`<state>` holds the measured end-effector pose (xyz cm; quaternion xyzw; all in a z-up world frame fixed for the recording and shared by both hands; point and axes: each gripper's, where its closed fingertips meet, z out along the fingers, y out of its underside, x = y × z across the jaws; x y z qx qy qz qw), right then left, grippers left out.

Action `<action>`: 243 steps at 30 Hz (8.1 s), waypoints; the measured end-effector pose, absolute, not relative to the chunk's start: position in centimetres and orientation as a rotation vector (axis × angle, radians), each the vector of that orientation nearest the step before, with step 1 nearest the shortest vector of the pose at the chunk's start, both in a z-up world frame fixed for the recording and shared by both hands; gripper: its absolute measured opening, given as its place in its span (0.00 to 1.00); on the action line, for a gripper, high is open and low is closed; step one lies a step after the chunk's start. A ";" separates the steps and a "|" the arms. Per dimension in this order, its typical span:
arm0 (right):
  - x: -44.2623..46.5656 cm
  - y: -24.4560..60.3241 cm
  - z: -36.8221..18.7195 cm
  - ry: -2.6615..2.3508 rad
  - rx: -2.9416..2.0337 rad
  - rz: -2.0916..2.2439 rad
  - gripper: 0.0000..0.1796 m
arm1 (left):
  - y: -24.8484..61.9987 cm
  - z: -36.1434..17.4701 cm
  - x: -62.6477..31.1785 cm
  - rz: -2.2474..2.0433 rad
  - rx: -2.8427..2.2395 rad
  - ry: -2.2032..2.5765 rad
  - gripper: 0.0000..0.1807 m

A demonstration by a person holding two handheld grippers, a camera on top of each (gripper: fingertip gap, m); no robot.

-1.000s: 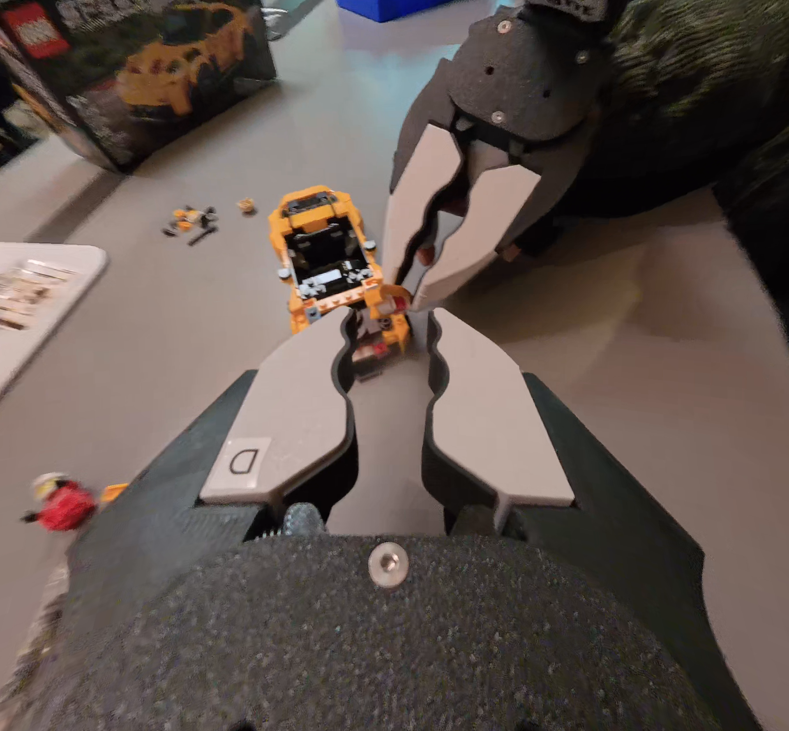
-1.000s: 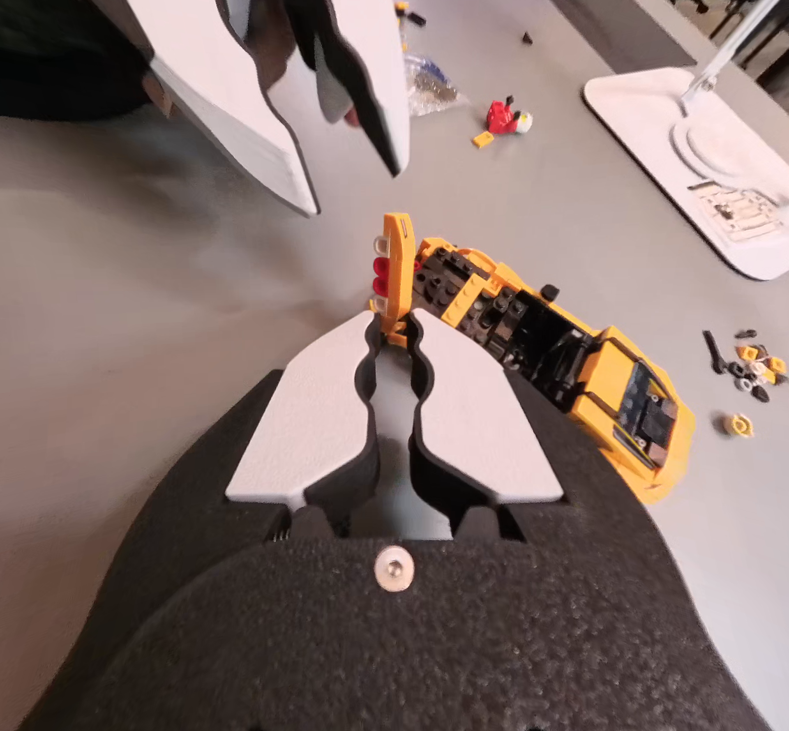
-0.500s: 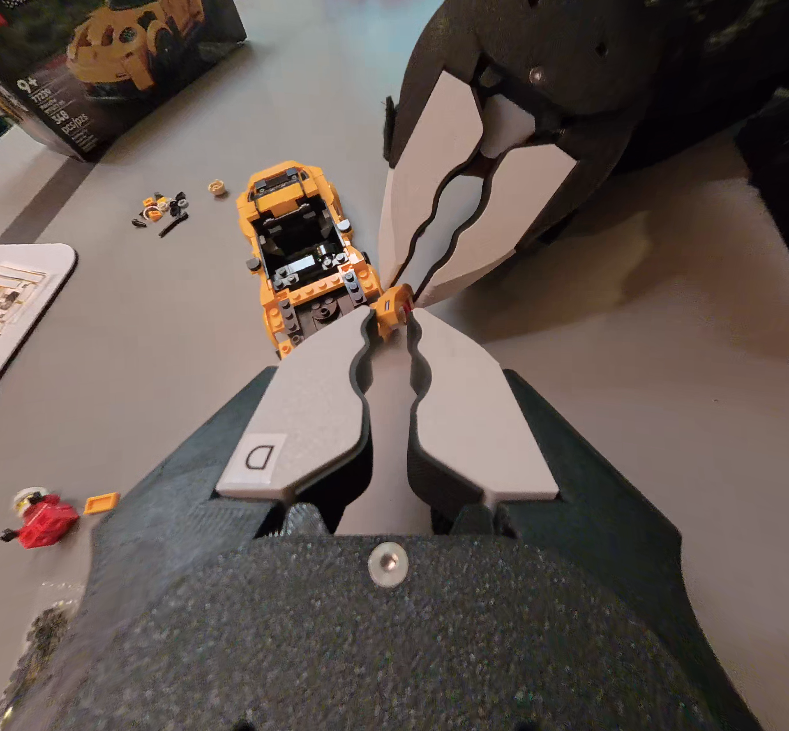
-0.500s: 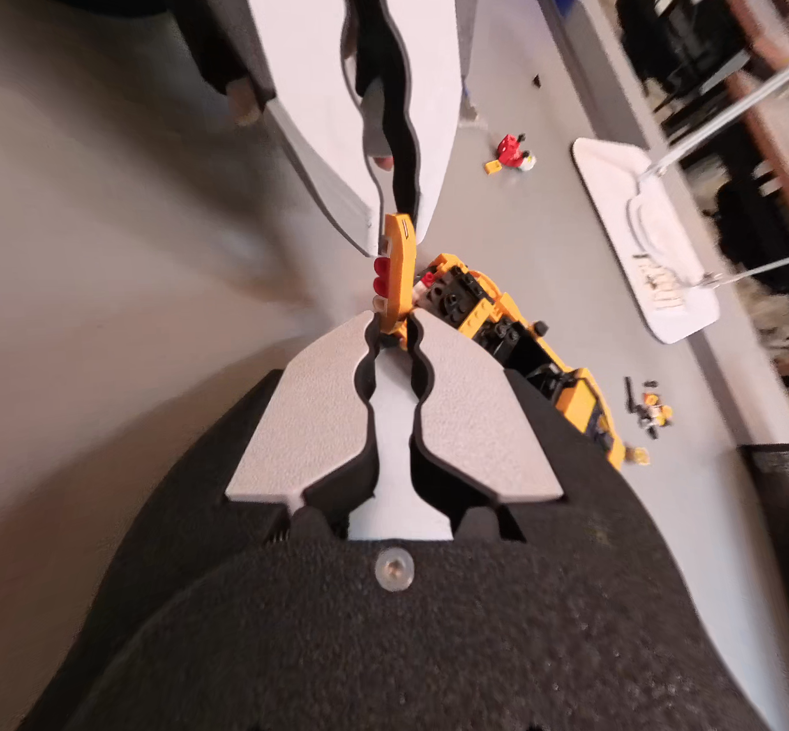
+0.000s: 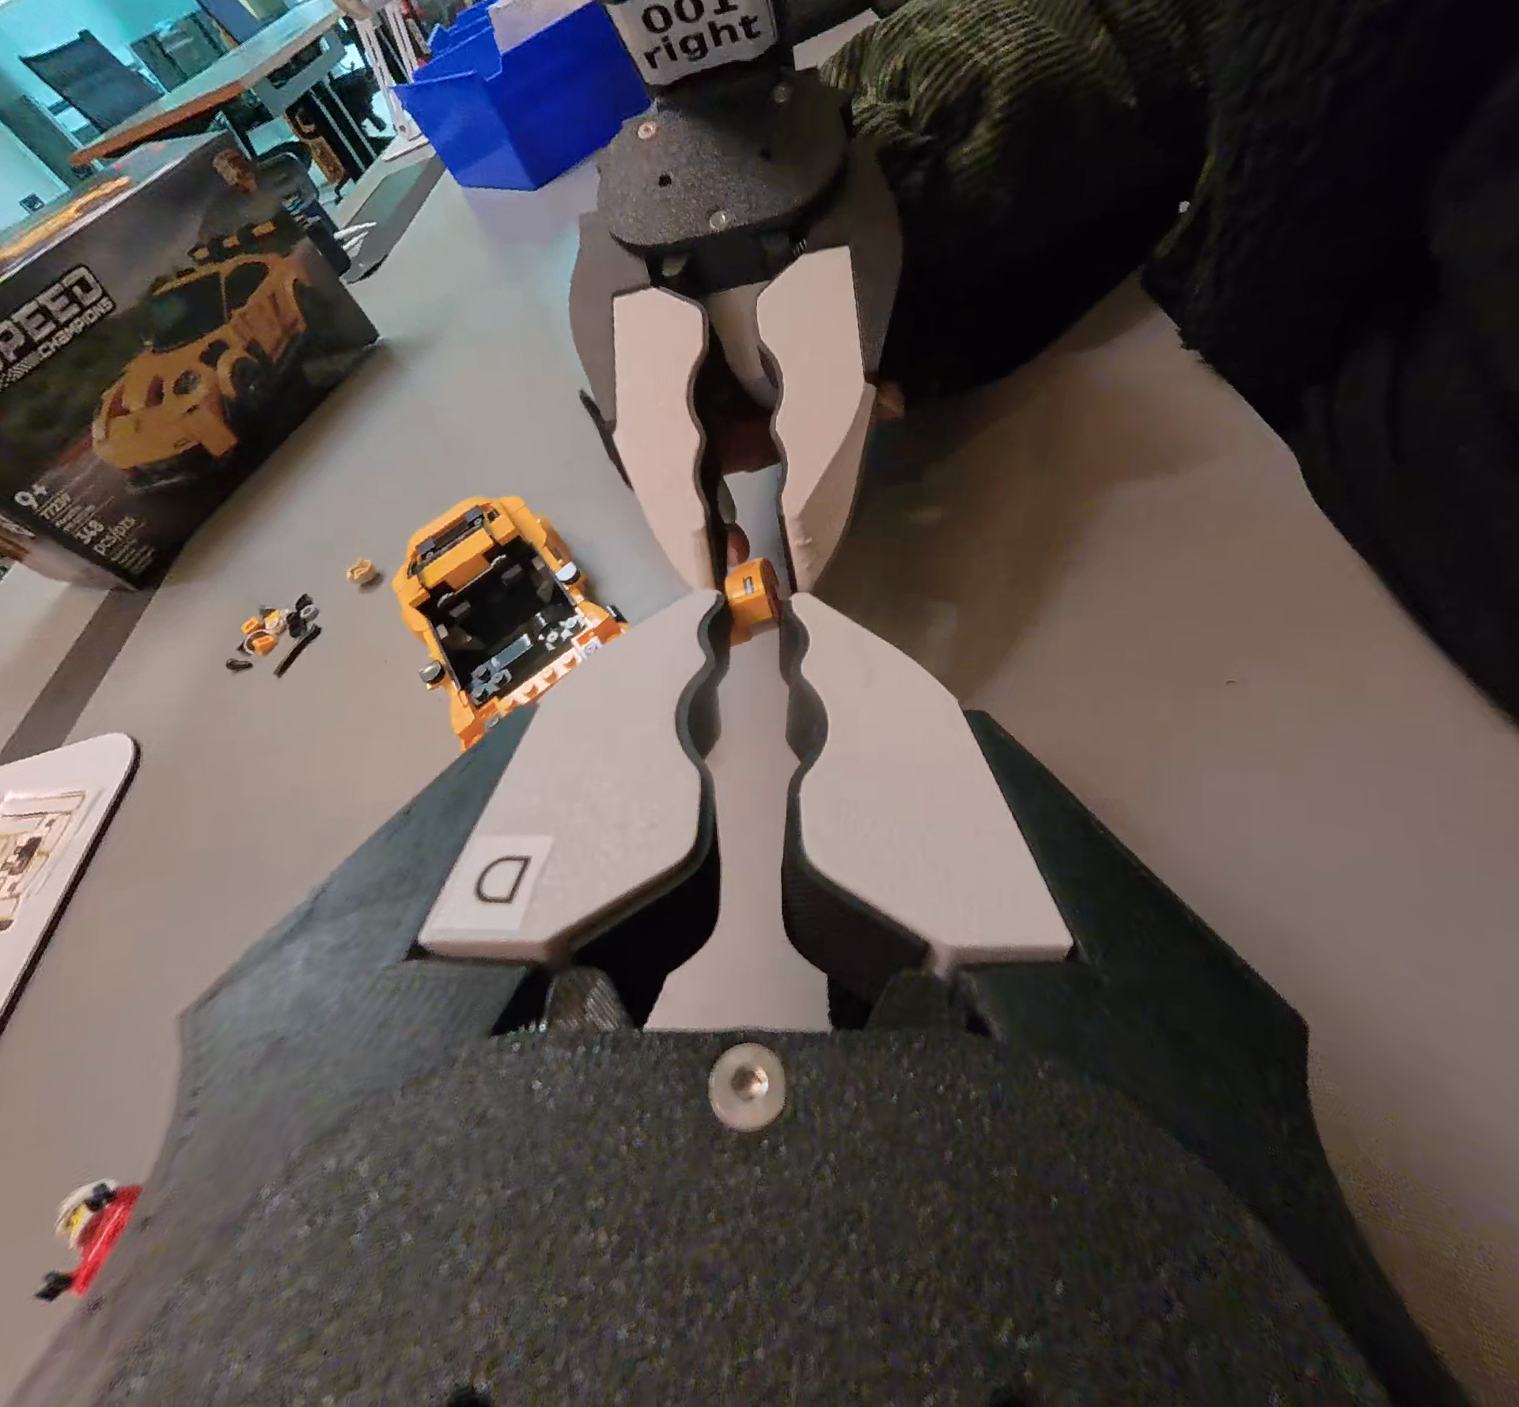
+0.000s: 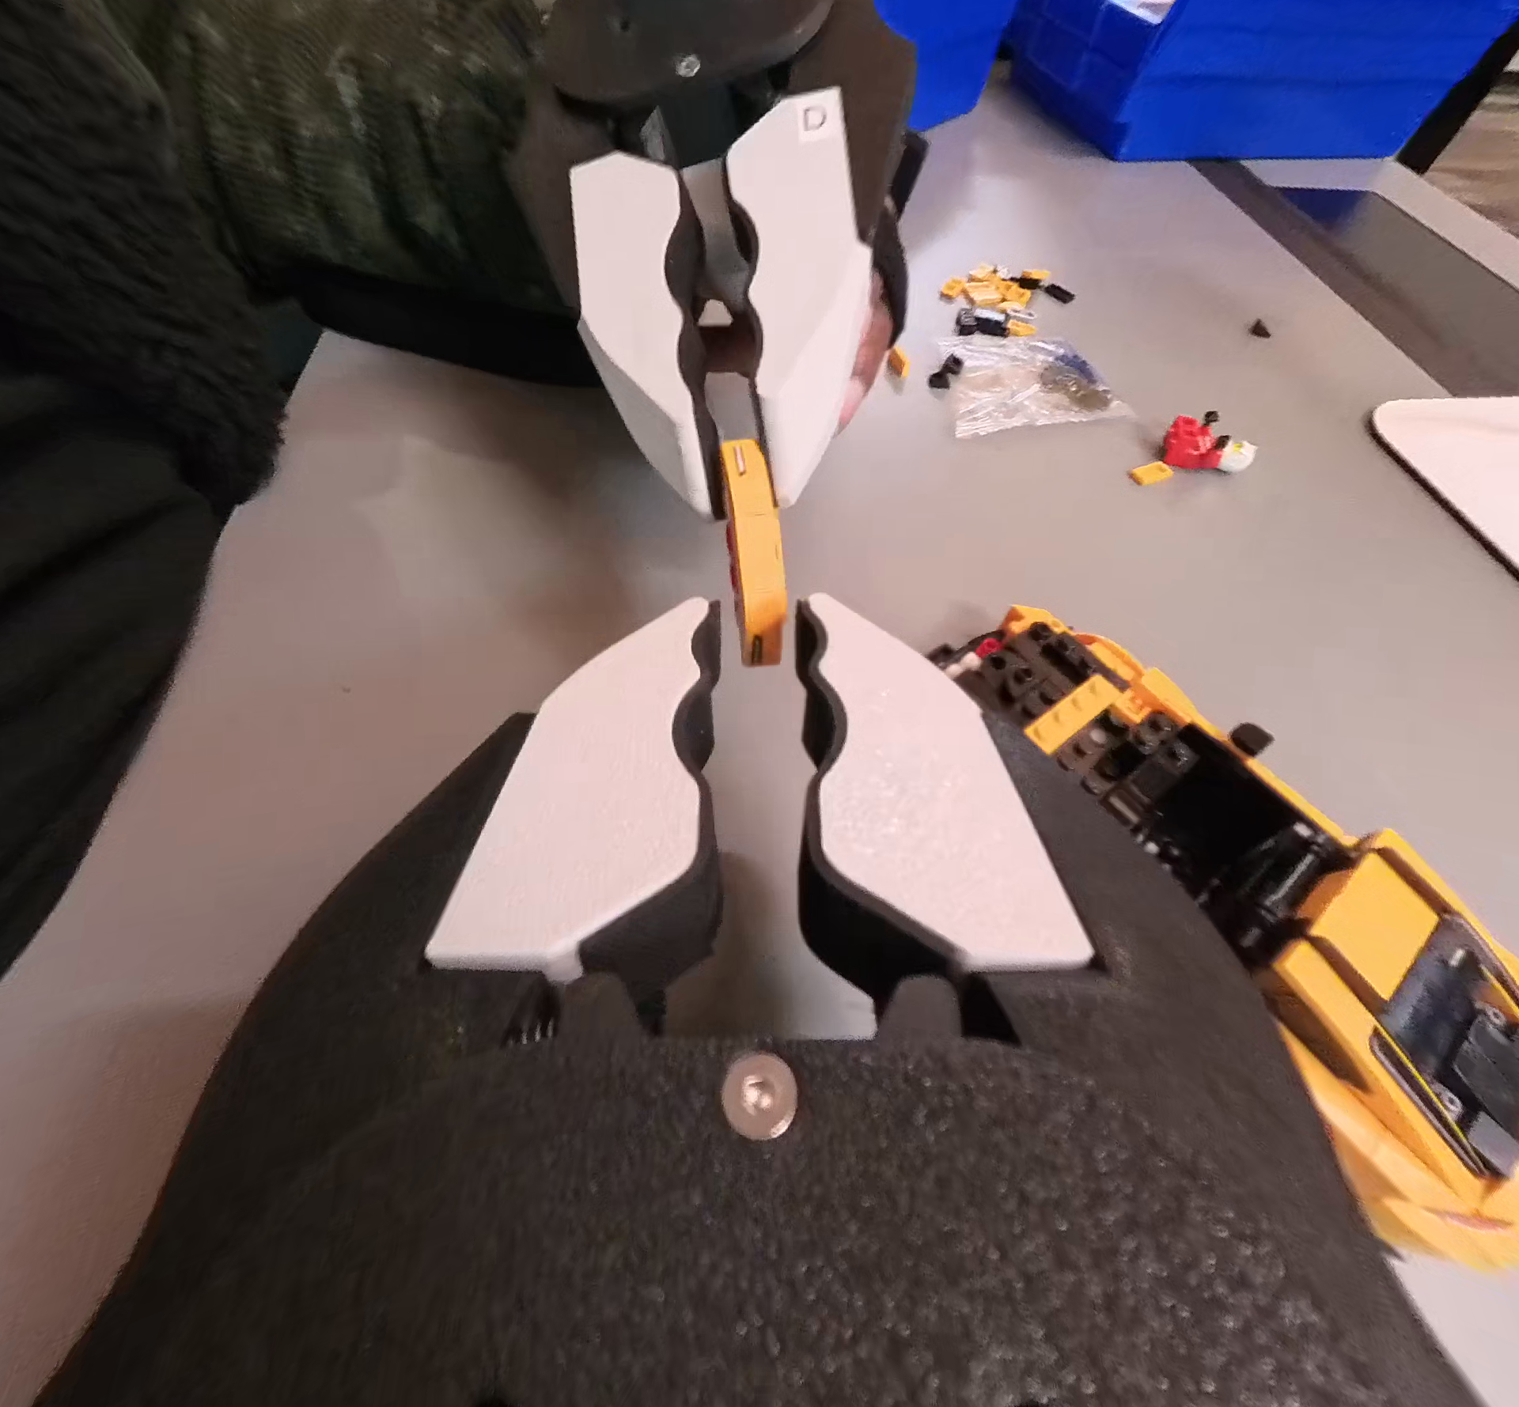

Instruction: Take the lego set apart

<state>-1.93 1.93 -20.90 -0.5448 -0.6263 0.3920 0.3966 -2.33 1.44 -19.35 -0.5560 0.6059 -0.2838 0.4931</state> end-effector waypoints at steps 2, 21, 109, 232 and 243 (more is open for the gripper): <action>-2.0 1.9 -21.2 -1.611 -1.362 0.926 0.06 | 1.5 -19.4 -2.3 -0.688 -1.351 1.469 0.06; -1.4 5.7 -23.2 -1.737 -1.054 0.058 0.06 | 4.4 -22.4 -3.0 -0.626 -1.590 1.407 0.05; 24.7 22.0 -24.9 -0.873 -2.177 -0.412 0.22 | 8.7 -20.4 -5.1 -0.179 -1.686 1.139 0.14; 13.9 26.4 -12.5 -0.360 -1.607 0.206 0.00 | 12.5 -24.1 -27.3 0.062 -2.409 0.668 0.14; 13.3 26.0 -12.2 -0.383 -1.591 0.218 0.00 | 16.4 -25.4 -15.2 -0.337 -2.330 0.830 0.12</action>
